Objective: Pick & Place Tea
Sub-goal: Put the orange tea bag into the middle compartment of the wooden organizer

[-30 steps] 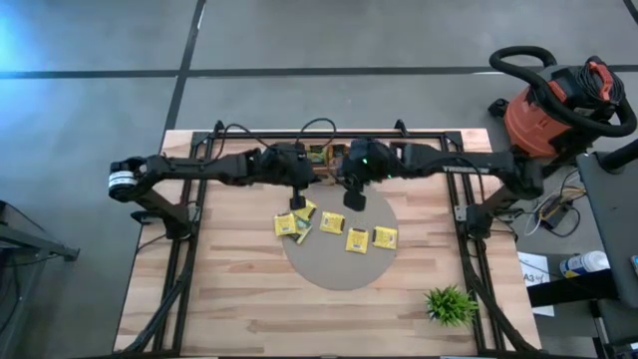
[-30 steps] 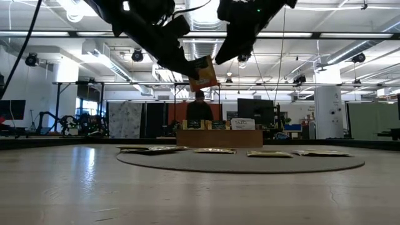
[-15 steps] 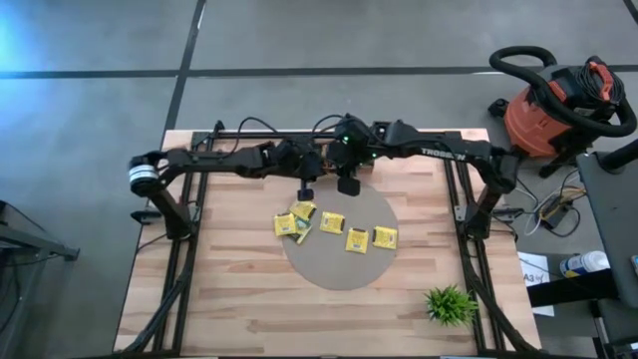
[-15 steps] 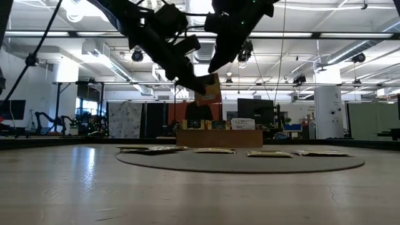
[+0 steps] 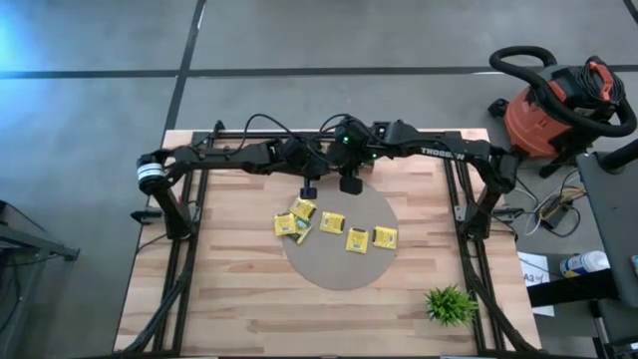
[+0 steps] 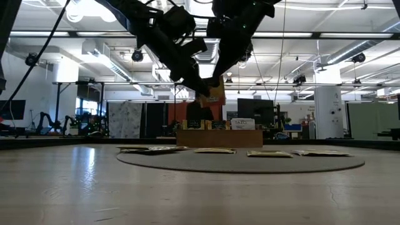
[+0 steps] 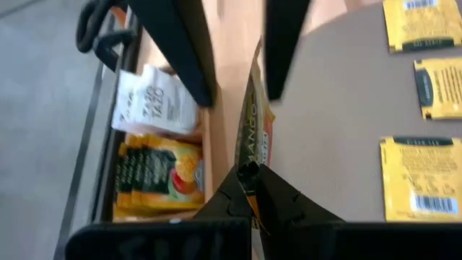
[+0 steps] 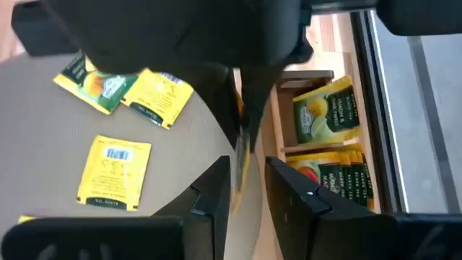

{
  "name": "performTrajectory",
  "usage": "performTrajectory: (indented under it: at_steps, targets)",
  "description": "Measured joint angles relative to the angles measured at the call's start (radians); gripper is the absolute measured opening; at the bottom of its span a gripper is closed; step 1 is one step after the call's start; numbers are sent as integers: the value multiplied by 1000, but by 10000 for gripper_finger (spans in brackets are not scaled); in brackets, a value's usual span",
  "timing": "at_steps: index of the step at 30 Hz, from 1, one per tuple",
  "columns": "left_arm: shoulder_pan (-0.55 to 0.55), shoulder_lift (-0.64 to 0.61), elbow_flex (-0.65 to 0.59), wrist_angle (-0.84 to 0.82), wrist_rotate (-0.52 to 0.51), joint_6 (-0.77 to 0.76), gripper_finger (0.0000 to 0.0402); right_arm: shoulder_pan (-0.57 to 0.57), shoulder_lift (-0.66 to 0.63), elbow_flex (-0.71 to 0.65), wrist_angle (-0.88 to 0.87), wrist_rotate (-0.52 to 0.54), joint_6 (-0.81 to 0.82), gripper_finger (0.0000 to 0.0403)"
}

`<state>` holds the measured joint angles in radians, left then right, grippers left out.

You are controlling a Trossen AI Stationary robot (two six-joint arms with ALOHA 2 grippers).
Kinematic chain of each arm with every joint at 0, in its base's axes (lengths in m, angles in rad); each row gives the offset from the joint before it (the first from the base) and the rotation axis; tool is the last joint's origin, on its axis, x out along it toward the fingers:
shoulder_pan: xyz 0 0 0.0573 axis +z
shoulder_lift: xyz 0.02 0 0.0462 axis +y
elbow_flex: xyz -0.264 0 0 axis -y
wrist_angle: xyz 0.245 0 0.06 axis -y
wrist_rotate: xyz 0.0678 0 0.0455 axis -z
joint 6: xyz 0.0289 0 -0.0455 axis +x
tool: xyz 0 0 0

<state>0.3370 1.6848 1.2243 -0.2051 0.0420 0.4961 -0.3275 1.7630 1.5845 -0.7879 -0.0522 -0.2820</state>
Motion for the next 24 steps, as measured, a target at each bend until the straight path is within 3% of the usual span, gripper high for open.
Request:
performTrajectory:
  at_steps: [16,24]
  targets:
    - [-4,-2,20,-10,0,-30,3,-3,24,-4,-17,34,-63,134]
    - [-3,-2,18,-11,14,-43,3,-13,37,-5,-17,45,-72,101]
